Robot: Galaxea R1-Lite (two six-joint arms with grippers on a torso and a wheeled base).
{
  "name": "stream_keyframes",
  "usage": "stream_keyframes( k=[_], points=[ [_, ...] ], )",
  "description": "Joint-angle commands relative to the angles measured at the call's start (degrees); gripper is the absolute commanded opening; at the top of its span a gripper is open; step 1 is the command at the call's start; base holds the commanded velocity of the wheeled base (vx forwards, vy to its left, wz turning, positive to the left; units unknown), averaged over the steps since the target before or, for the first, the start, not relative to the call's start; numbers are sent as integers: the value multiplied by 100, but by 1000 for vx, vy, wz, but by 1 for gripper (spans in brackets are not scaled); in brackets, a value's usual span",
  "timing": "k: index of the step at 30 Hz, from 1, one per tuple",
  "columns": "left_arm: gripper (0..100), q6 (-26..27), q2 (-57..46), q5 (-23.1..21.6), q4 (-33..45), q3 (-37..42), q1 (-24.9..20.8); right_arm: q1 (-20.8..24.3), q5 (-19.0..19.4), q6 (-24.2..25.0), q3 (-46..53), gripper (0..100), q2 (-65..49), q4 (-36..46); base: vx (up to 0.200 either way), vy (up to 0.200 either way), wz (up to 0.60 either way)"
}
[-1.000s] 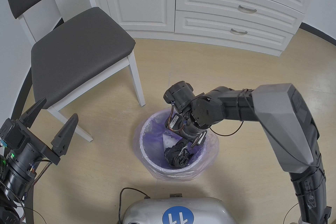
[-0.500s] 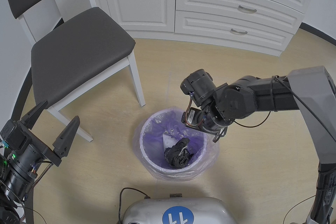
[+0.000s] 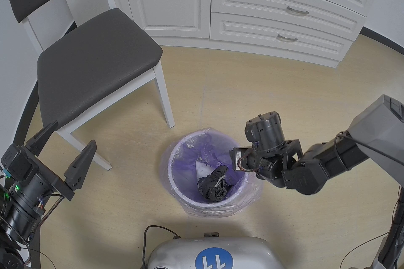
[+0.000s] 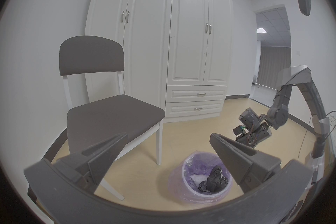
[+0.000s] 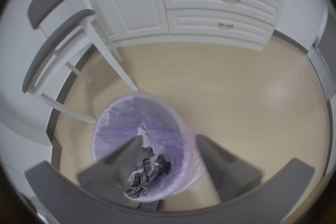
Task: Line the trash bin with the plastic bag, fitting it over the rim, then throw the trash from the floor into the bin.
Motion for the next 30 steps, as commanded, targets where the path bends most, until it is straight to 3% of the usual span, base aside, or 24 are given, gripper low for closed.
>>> stream_keyframes(
  k=[1, 12, 18, 26, 30],
  points=[
    [100, 2, -2, 2, 8, 101, -4, 139, -47, -1122, 1373, 0, 125, -1597, 0, 0, 0],
    [100, 2, 7, 2, 17, 101, -4, 481, -3, -1095, 1435, 0, 503, -1649, 0, 0, 0],
    [100, 2, 7, 2, 17, 101, -4, 701, 112, -709, 1206, 0, 1022, -2098, 0, 0, 0],
    [100, 2, 24, 2, 17, 101, -4, 631, 156, -550, 907, 0, 1417, -2353, 0, 0, 0],
    [100, -7, 33, 2, 17, 101, 5, 552, 164, -190, 547, 0, 1620, -2361, 0, 0, 0]
  ],
)
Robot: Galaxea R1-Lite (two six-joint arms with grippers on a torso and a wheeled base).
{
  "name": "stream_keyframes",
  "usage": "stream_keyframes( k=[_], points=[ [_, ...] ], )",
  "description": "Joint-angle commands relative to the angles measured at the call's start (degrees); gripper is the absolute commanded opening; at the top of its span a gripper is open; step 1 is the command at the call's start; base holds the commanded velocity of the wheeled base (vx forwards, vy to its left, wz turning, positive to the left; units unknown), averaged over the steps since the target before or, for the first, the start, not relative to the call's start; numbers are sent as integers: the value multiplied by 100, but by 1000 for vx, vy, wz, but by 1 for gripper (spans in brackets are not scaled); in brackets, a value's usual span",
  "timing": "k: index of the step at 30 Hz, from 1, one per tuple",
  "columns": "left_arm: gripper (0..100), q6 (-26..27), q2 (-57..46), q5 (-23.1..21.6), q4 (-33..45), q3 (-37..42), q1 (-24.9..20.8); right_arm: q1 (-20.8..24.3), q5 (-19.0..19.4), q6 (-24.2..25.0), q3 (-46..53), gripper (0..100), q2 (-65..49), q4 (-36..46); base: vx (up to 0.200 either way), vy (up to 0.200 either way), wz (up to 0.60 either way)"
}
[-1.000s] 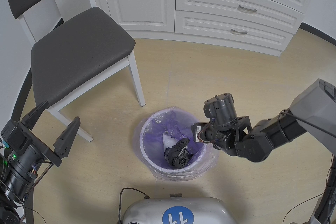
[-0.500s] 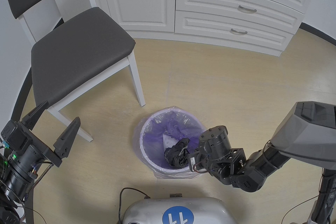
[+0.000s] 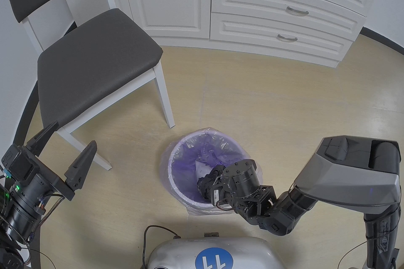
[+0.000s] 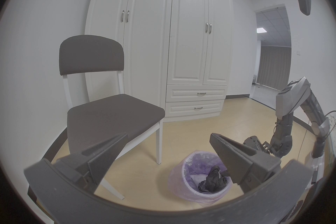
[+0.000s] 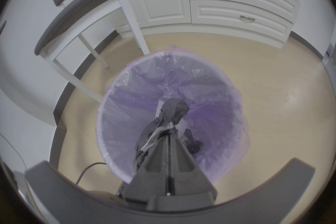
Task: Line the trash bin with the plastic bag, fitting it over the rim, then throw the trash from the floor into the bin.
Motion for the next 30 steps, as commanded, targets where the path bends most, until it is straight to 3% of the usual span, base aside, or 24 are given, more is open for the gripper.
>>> stream_keyframes(
  k=[1, 10, 20, 24, 30],
  points=[
    [100, -3, 21, 12, -2, 99, -5, -93, -1, 247, -362, 0, 345, 2, 0, 0, 0],
    [100, -3, 12, 12, -2, 99, -5, -93, 271, 625, -353, 0, 29, 20, 0, 0, 0],
    [100, -65, -102, 12, 7, 99, -5, -110, 385, 440, 833, 0, -2221, 90, 0, 0, 0],
    [100, -188, -120, 3, 51, 99, -5, -576, 385, 361, 1264, 0, -2933, 108, 0, 0, 0],
    [100, -232, 135, -5, 165, -253, 30, -1376, 350, -157, 2037, 0, -3847, 108, 0, 0, 0]
  ],
)
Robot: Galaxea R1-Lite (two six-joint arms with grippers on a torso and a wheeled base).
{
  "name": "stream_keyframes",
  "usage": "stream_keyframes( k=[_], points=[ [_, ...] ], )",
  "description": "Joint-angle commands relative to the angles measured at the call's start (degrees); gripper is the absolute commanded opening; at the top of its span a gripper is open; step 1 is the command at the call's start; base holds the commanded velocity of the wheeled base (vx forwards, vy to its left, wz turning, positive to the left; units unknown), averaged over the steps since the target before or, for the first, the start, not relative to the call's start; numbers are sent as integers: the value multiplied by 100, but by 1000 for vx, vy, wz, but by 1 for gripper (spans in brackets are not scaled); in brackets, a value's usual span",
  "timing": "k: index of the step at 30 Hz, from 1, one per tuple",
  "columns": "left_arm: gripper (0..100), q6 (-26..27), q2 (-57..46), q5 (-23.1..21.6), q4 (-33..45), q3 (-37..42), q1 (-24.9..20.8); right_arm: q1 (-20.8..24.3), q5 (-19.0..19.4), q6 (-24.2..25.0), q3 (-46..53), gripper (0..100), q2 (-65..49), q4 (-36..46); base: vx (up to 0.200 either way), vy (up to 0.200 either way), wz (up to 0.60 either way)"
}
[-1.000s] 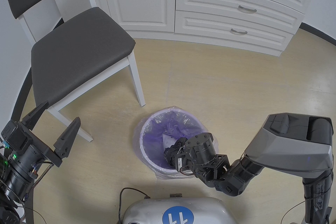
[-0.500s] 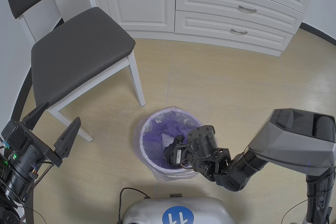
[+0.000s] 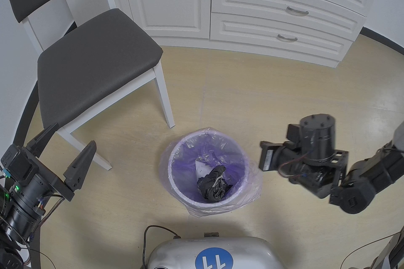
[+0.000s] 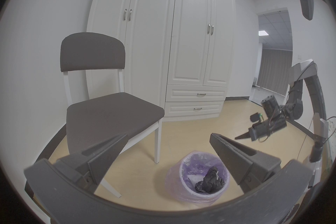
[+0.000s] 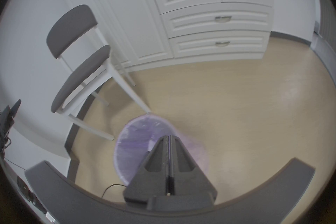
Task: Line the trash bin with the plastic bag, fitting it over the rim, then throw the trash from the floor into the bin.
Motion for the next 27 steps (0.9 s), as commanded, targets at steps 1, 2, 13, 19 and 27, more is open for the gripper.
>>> stream_keyframes(
  k=[1, 2, 13, 19, 27],
  points=[
    [100, -52, 178, -3, 107, -250, 30, -684, -23, -338, 673, 0, -1161, 7, 0, 0, 0],
    [100, -52, 239, 23, 300, -488, 74, -921, -67, -487, 814, 0, -1364, 7, 0, 0, 0],
    [100, -52, -262, 67, 1759, -1674, 777, -2274, -383, -1322, 1350, 0, -2629, 7, 0, 0, 0],
    [100, -113, -833, 94, 2805, -2281, 1331, -2828, -480, -1427, 1280, 0, -3455, 7, 0, 0, 0],
    [100, -148, -1765, 674, 3587, -2544, 1437, -3241, -506, -1603, 1095, 0, -4615, 15, 0, 0, 0]
  ],
)
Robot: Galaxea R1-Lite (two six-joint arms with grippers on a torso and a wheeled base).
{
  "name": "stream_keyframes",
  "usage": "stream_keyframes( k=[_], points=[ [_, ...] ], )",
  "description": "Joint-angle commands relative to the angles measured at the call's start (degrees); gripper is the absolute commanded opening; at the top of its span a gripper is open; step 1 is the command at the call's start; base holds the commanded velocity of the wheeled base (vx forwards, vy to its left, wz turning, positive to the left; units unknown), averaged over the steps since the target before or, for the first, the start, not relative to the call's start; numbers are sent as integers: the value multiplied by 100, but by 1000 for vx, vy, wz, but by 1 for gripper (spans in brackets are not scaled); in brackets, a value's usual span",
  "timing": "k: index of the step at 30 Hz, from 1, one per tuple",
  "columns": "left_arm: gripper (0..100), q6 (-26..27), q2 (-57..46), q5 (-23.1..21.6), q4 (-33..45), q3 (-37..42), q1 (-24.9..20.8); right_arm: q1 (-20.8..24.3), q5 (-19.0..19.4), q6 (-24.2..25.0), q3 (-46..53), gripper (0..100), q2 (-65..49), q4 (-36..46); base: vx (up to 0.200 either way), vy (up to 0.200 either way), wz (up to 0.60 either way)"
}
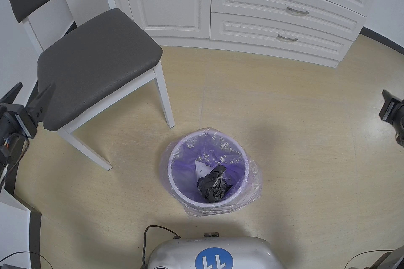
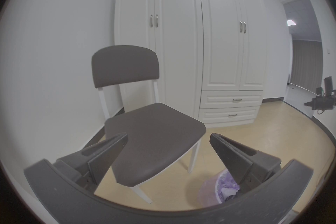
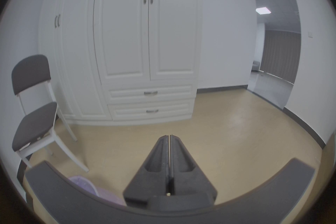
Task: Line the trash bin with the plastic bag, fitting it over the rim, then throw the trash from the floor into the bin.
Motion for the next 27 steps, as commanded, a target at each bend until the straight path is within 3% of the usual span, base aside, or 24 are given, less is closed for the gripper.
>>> stream_keyframes(
  k=[1, 7, 12, 15, 16, 19, 27],
  points=[
    [100, -21, -952, 285, 591, -326, 81, -256, -10, -219, -100, 0, -1130, 11, 0, 0, 0],
    [100, -21, -1593, 531, 2041, -1073, 81, -326, -107, -632, -135, 0, -2106, 591, 0, 0, 0],
    [100, 41, -1716, 909, 2516, -1644, 81, -318, -467, -720, -408, 0, -3011, 1601, 0, 0, 0],
    [100, 50, -1769, 953, 2560, -1723, 81, -318, -476, -720, -434, 0, -3248, 1848, 0, 0, 0],
    [100, 59, -1997, 997, 2771, -1838, 90, -318, -485, -720, -417, 0, -3855, 2463, 0, 0, 0],
    [100, 59, -2367, 1138, 3175, -1864, 90, -326, -494, -702, -425, 0, -4435, 3034, 0, 0, 0],
    [100, 59, -3175, 1481, 4080, -1952, 99, -361, -590, -720, -171, 0, -5419, 3227, 0, 0, 0]
  ],
)
